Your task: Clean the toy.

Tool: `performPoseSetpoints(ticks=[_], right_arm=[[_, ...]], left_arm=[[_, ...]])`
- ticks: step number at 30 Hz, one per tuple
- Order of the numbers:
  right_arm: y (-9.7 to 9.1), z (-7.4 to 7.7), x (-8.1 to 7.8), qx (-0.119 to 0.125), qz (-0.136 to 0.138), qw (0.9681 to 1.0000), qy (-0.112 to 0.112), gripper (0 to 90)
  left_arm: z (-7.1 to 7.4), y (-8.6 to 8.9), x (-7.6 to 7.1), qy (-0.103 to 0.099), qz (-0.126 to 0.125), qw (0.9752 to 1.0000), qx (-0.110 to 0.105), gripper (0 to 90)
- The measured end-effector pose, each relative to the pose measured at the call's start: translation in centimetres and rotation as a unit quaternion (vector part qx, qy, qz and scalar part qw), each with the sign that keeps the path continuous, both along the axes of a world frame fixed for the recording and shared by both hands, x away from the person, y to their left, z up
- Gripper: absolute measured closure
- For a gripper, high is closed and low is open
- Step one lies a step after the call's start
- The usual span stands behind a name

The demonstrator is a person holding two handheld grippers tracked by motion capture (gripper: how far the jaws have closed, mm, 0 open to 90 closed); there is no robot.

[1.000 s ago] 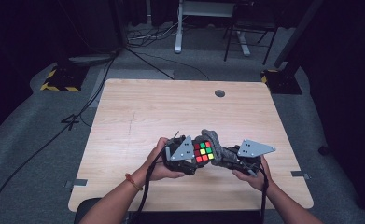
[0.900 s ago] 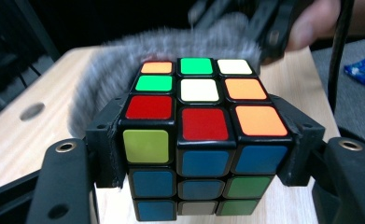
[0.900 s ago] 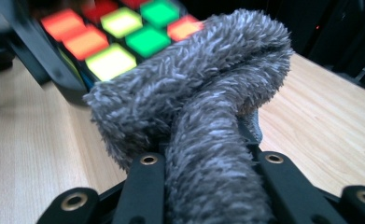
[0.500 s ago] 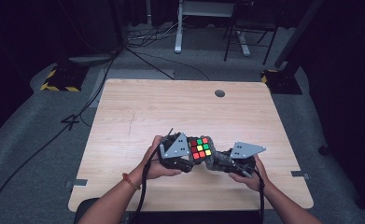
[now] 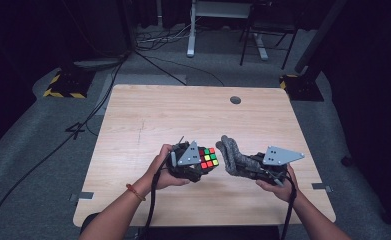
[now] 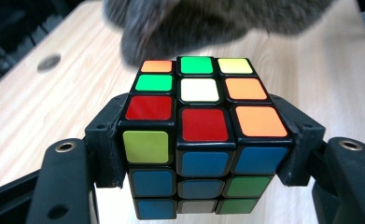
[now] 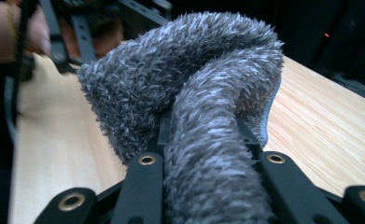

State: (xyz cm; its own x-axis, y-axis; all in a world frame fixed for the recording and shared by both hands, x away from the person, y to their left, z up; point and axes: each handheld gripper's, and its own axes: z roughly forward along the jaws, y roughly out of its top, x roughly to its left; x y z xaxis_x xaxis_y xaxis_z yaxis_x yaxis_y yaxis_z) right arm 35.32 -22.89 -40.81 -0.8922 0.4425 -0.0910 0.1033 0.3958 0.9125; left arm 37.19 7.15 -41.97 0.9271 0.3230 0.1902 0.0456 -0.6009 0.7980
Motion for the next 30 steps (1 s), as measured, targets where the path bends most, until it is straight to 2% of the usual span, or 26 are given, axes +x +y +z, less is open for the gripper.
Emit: performPoseSetpoints(ticks=[2,4,5,6,7,8,9,10,13,18,23,26,30], right_arm=[[-0.4,-0.4,0.8,-0.016,-0.013,0.9997,0.013,71.9],[-0.6,-1.0,1.5,-0.045,-0.030,0.9985,0.011,71.7],[-0.9,-1.4,1.8,-0.051,-0.033,0.9979,0.021,71.5],[-1.1,-1.7,2.0,-0.067,-0.036,0.9968,0.026,71.3],[-1.2,-2.1,2.1,-0.090,-0.041,0.9949,0.021,71.1],[-1.5,-2.5,2.2,-0.110,-0.048,0.9926,0.022,71.0],[-1.8,-2.9,2.4,-0.120,-0.052,0.9911,0.028,70.7],[-2.0,-3.2,2.5,-0.122,-0.054,0.9905,0.031,70.5],[-2.6,-4.0,2.8,-0.120,-0.061,0.9898,0.047,69.1],[-2.9,-5.6,2.9,-0.130,-0.050,0.9879,0.068,66.8],[-3.3,-6.4,2.8,-0.129,-0.046,0.9871,0.083,63.2],[-3.4,-7.0,2.7,-0.135,-0.036,0.9854,0.098,60.9],[-3.4,-7.3,2.6,-0.136,-0.032,0.9849,0.103,59.3]], left_arm=[[-0.5,0.6,0.4,0.012,0.013,0.9998,0.008,33.1],[-0.8,1.1,0.7,0.018,0.022,0.9995,0.012,33.1],[-1.0,1.4,0.8,0.023,0.026,0.9994,0.009,33.1],[-1.3,1.7,0.9,0.029,0.028,0.9992,0.007,33.1],[-1.6,1.9,1.0,0.034,0.028,0.9990,0.004,33.1],[-2.1,2.0,1.1,0.035,0.032,0.9988,0.010,33.1],[-2.4,2.1,1.1,0.038,0.033,0.9987,0.010,33.1],[-2.7,2.1,1.3,0.048,0.033,0.9983,0.007,33.1],[-3.4,2.1,1.3,0.053,0.032,0.9979,0.018,33.1],[-3.9,2.7,1.4,0.071,0.027,0.9970,0.017,33.0],[-4.8,3.3,1.1,0.096,0.019,0.9950,0.017,32.9],[-5.3,3.5,0.9,0.100,0.020,0.9944,0.028,32.8],[-5.7,4.3,0.8,0.115,0.019,0.9930,0.020,32.7]])
